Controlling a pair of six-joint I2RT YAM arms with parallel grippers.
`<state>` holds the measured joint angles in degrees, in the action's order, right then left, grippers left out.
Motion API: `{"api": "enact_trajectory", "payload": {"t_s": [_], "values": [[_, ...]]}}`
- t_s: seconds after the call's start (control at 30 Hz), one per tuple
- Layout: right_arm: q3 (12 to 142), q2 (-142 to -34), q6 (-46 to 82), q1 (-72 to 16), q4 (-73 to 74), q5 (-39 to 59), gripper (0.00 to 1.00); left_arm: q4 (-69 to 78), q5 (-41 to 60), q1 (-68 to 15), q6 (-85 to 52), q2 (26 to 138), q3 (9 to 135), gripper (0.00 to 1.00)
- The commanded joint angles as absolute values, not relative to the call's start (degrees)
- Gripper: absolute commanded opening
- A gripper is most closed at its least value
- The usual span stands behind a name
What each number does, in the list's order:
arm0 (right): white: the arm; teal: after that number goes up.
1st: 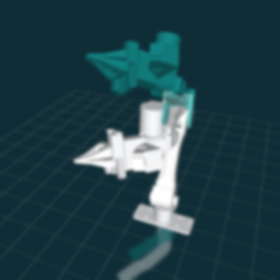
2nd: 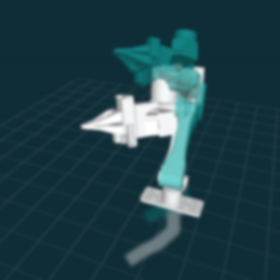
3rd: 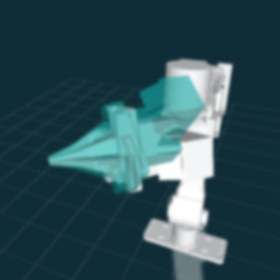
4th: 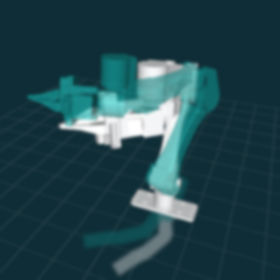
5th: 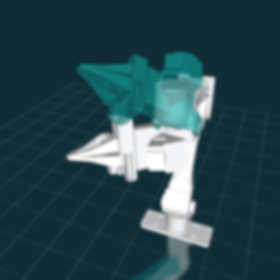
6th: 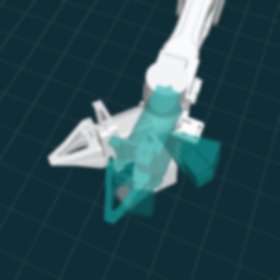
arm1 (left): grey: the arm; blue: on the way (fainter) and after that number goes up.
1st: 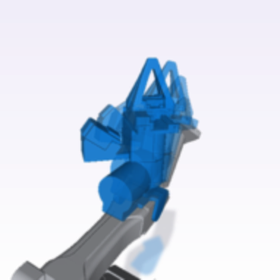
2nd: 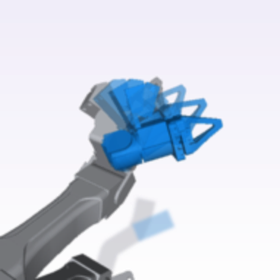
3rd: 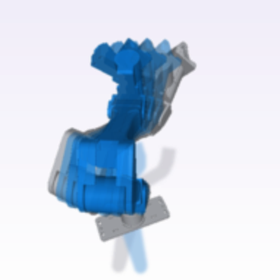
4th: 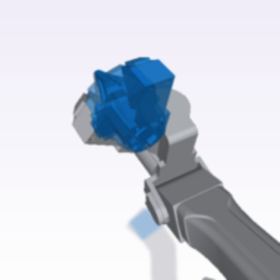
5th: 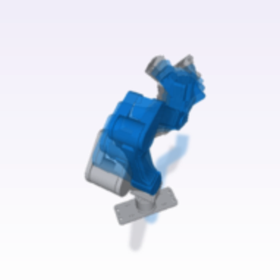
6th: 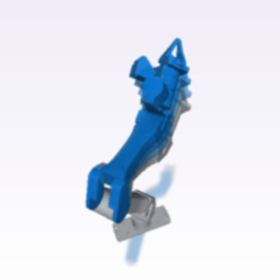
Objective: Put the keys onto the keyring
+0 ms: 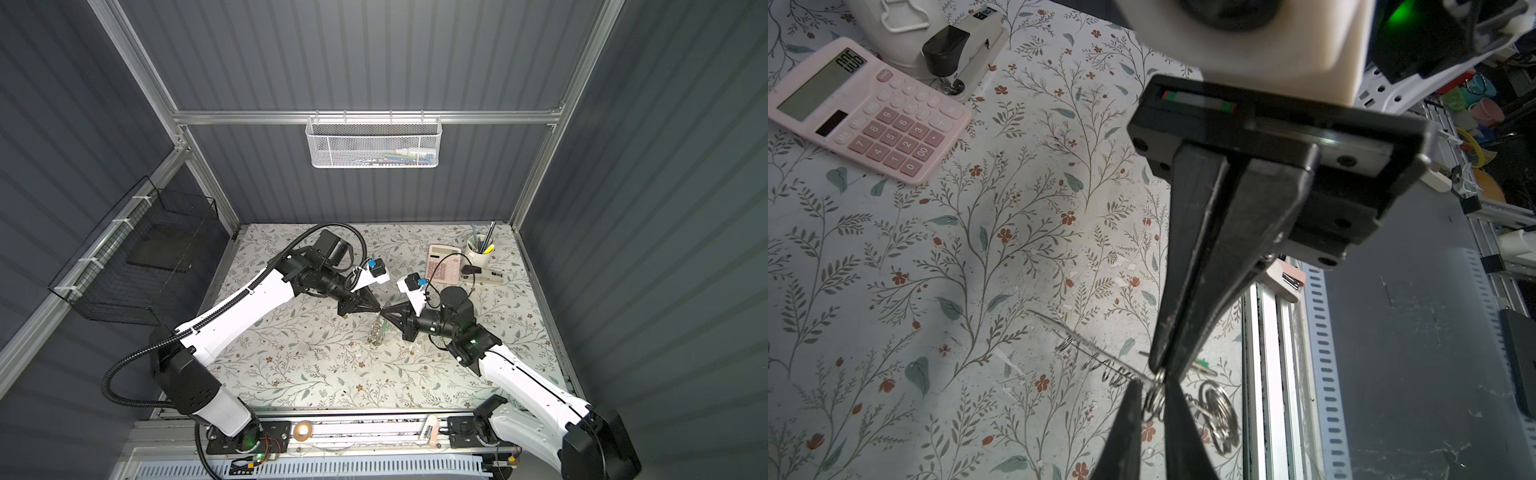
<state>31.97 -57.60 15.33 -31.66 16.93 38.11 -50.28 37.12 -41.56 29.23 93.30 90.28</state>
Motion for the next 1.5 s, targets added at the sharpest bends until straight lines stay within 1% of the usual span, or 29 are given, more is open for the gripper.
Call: {"api": "enact_trajectory", "payload": {"t_s": [0.0,0.2,0.57,0.63,0.7,0.8,0.9,1.0,1.17,1.27,1.33,1.47], "values": [[33.87,-57.83,14.83,-31.82,18.63,37.92,0.00,-52.69,37.55,-41.65,30.32,94.22,91.63,0.13],[33.77,-57.83,15.01,-31.82,18.75,37.90,0.00,-53.17,38.23,-41.70,30.41,94.39,90.94,0.17],[33.62,-57.57,15.17,-31.85,18.97,37.92,0.00,-53.78,39.21,-42.09,30.50,95.23,90.97,0.17],[33.62,-57.57,15.21,-31.89,18.98,37.88,0.00,-53.82,39.29,-42.14,30.60,95.48,91.05,0.15],[33.62,-57.54,15.16,-31.82,18.94,37.85,0.00,-53.87,39.48,-42.26,30.54,95.58,90.97,0.11],[33.61,-57.48,15.21,-31.80,19.06,37.82,0.00,-53.38,39.89,-42.36,29.94,95.71,90.73,0.00],[33.57,-57.24,15.30,-31.78,18.98,37.40,0.00,-51.26,39.83,-42.31,28.03,95.08,89.61,0.00],[33.40,-57.02,15.47,-31.73,19.12,37.08,0.00,-44.65,39.86,-42.32,23.56,92.72,85.69,0.00],[32.80,-56.02,15.85,-31.69,19.42,35.57,0.19,-31.38,41.40,-42.34,16.79,86.27,76.32,0.00],[32.45,-55.55,16.00,-31.55,19.62,35.15,0.28,-25.59,41.48,-42.32,13.93,82.97,72.71,0.00],[32.47,-55.54,16.02,-31.55,19.69,35.18,0.33,-22.72,41.38,-42.35,12.27,81.25,70.79,0.00],[32.57,-55.81,16.08,-31.48,19.67,35.33,0.35,-17.71,41.05,-42.34,9.17,79.06,67.86,0.00]]}}
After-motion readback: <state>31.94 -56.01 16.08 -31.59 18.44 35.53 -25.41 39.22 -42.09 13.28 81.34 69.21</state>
